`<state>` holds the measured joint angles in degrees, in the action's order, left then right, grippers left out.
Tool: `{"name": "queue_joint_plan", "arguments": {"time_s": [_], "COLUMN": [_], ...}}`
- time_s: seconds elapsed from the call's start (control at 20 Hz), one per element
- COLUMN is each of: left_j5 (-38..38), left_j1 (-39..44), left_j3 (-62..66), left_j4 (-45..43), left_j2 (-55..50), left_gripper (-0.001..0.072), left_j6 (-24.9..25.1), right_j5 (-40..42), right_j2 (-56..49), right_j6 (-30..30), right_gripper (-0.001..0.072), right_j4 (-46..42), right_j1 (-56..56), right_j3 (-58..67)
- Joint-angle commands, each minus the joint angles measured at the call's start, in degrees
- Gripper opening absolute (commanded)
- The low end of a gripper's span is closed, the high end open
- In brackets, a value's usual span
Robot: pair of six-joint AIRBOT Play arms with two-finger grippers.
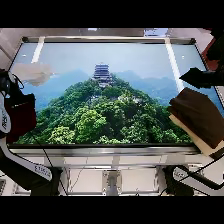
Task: Fold the shirts.
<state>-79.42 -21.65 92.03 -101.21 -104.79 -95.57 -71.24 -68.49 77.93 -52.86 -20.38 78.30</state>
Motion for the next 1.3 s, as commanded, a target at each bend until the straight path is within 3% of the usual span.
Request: {"name": "queue_joint_plan", "arguments": {"time_s": [0.0,0.3,0.4,0.45,0.55,0.7,0.95,1.25], "left_j5": [0.9,0.8,-0.7,-1.9,-2.9,-6.0,-9.0,-12.4], "left_j1": [-0.5,-4.9,-6.5,-7.0,-7.1,-6.8,-4.1,10.3], "left_j3": [-0.1,-0.1,-0.2,-0.2,-0.1,2.1,11.8,20.7], "left_j4": [-1.2,2.3,7.3,9.2,10.2,14.4,32.9,50.2], "left_j2": [-2.2,-2.4,-3.0,-3.4,-3.5,-3.5,-0.9,3.2], "left_gripper": [0.0651,0.0647,0.0640,0.0596,0.0021,0.0012,0.0011,0.0010], "left_j6": [1.1,1.2,4.2,6.1,7.5,8.3,10.7,13.3], "right_j5": [-2.5,-3.0,-3.0,-3.0,-3.0,-3.0,-2.6,1.0], "right_j2": [0.0,0.0,0.0,0.0,0.0,0.0,0.0,0.0], "right_j6": [1.8,1.8,1.8,1.8,1.8,1.8,1.8,1.6], "right_gripper": [0.0312,0.0311,0.0311,0.0311,0.0311,0.0310,0.0310,0.0311], "right_j4": [8.1,10.1,10.1,10.1,10.8,12.5,12.6,12.6], "right_j1": [0.0,0.0,0.0,0.0,0.0,0.0,0.0,0.0], "right_j3": [0.0,0.0,0.0,0.0,0.0,0.0,0.0,0.0]}}
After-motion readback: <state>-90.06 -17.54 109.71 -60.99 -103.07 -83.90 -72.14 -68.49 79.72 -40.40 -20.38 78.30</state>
